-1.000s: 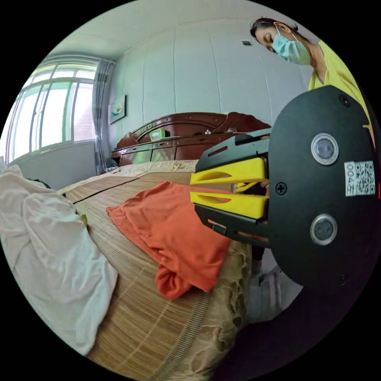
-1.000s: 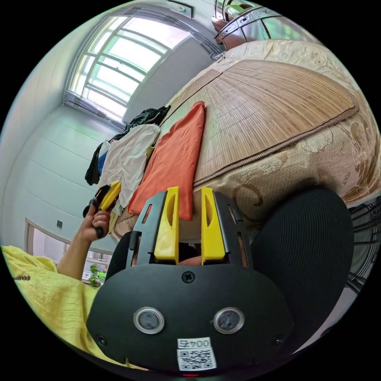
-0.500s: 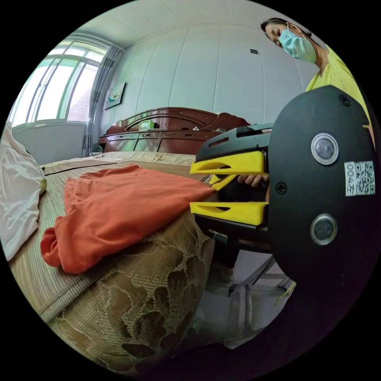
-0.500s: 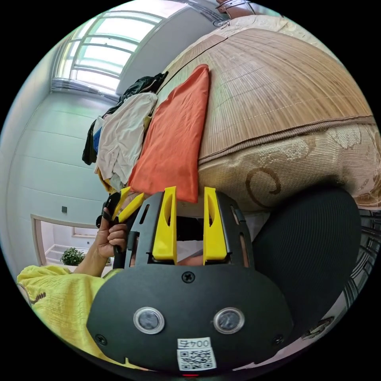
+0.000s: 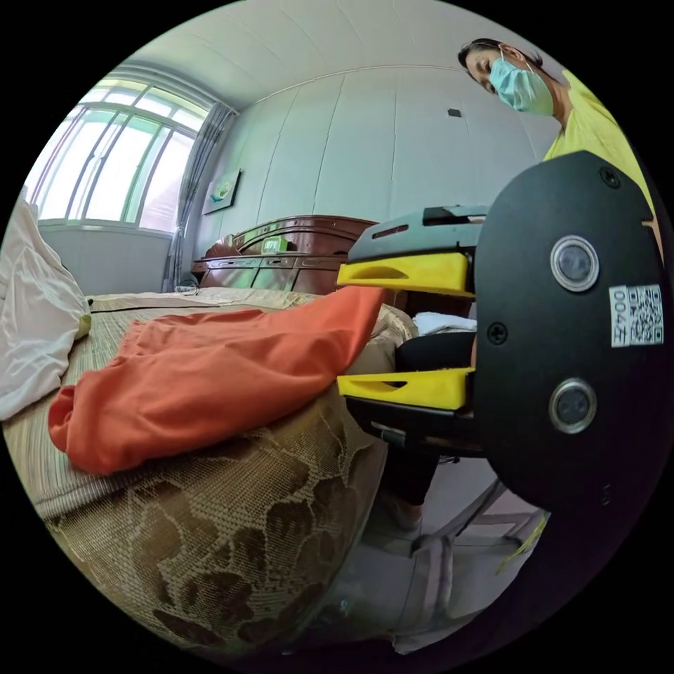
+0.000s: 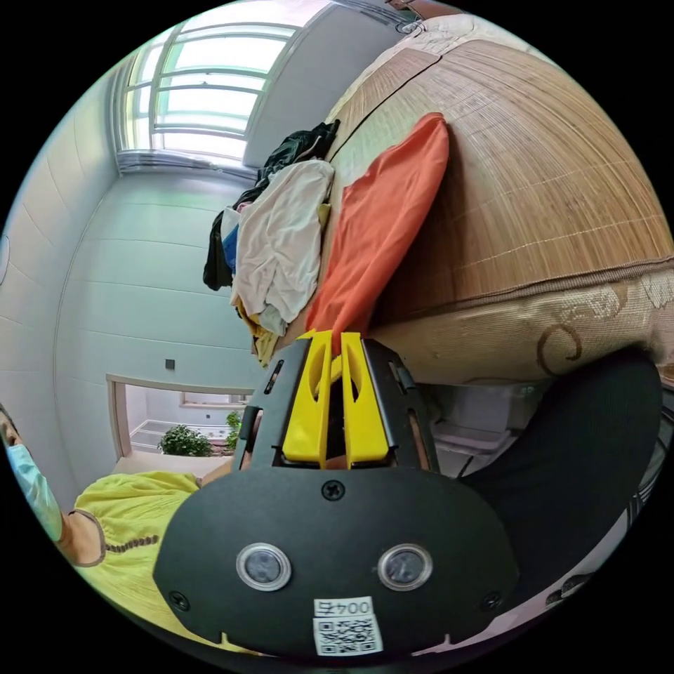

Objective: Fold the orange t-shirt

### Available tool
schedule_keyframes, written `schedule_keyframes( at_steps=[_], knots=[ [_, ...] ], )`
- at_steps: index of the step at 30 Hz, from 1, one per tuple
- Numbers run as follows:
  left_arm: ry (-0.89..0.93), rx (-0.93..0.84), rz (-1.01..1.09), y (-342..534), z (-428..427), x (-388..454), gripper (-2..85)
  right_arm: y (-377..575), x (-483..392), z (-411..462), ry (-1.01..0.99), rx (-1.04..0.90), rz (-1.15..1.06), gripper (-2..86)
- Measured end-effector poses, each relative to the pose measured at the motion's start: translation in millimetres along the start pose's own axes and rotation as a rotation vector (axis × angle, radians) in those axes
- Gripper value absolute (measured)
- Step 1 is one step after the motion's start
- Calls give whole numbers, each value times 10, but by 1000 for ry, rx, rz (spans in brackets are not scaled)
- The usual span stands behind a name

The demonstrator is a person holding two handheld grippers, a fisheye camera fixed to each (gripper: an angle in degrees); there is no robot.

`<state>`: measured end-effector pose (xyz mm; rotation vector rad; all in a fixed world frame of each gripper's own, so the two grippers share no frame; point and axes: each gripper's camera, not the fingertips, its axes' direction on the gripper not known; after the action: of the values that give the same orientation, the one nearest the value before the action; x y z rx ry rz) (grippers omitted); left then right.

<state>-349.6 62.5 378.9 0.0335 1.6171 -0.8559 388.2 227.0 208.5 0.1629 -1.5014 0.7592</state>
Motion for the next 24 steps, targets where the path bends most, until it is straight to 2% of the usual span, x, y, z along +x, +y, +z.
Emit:
schedule_keyframes(
  at_steps=[9,13,18,21,23,24],
  knots=[
    [51,17,-44,159,-116,-253,189,-151,-147,-351,-89,52,40,33],
    [81,7,-4,110,100,-268,207,-108,-301,-333,-42,9,29,34],
    [123,1,-22,22,458,-417,215,23,-364,-264,-96,-17,66,33],
    [99,-33,-7,16,690,-452,171,87,-441,-243,-139,-14,66,35],
    [92,-61,13,-1,796,-424,77,117,-488,-251,-152,-1,46,39],
    [90,-55,19,-6,800,-406,70,129,-514,-256,-153,-1,16,47]
  ],
)
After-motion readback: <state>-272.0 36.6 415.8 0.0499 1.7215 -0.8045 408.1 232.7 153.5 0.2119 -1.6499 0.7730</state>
